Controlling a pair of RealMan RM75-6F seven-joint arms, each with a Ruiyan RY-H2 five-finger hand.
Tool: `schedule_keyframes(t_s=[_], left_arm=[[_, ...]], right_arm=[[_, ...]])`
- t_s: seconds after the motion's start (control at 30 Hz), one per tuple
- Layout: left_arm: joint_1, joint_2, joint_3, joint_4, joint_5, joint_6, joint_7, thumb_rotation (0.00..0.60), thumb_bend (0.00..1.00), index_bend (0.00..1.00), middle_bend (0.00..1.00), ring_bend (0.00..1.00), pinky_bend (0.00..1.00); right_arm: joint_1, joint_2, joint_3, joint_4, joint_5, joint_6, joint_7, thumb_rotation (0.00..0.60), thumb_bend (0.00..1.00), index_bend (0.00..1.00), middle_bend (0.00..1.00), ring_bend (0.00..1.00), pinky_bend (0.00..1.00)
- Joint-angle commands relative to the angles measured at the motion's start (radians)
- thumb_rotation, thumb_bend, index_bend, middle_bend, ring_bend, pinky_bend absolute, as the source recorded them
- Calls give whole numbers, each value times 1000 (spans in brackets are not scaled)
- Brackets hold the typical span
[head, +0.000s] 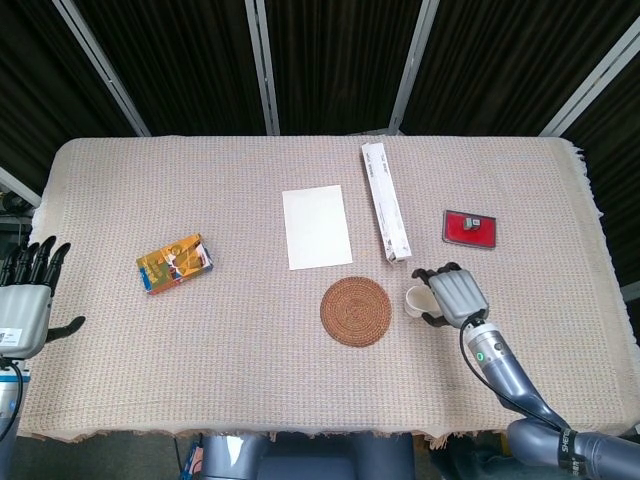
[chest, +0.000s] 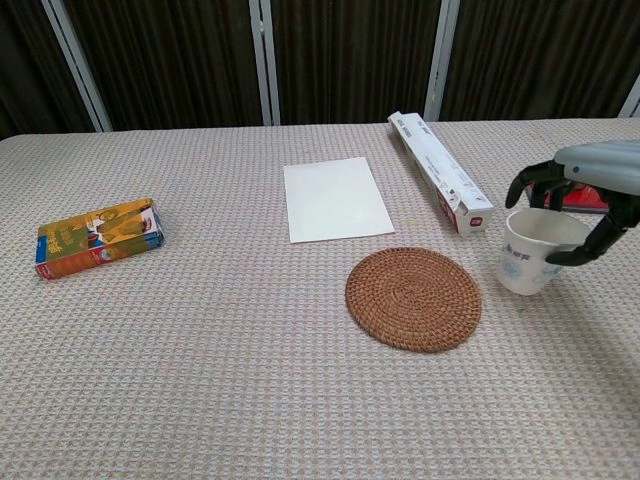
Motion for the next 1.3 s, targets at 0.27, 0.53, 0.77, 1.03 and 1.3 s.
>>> schedule_keyframes(t_s=[0.27, 0.53, 0.77, 1.03, 1.3], left_arm=[[-3, 2, -5, -1, -11, -11, -2, 600, 0, 0, 0, 0, 0], [-4, 9, -10, 2, -31, -24, -15, 600, 0, 0, 0, 0, 0], [0, 16, -8, 1, -36, -28, -24, 600, 0, 0, 0, 0, 0], [-1, 21, -8, 1, -40, -37, -29, 600, 0, 0, 0, 0, 0], [1, 28, -5, -9, -33, -38, -41, 600, 0, 0, 0, 0, 0]], right_arm=[[79, 9, 23, -130, -28, -10, -87, 600, 175, 268, 399, 351, 242], [161, -113, 29, -97, 79, -17, -210, 600, 174, 268, 399, 350, 242], [193, -177, 14, -57, 139, 3, -274, 600, 170, 255, 396, 341, 242], [193, -177, 4, -92, 147, 43, -281, 600, 0, 0, 0, 91, 217], [110, 2, -67, -311, 3, 197, -340, 600, 0, 0, 0, 24, 122]])
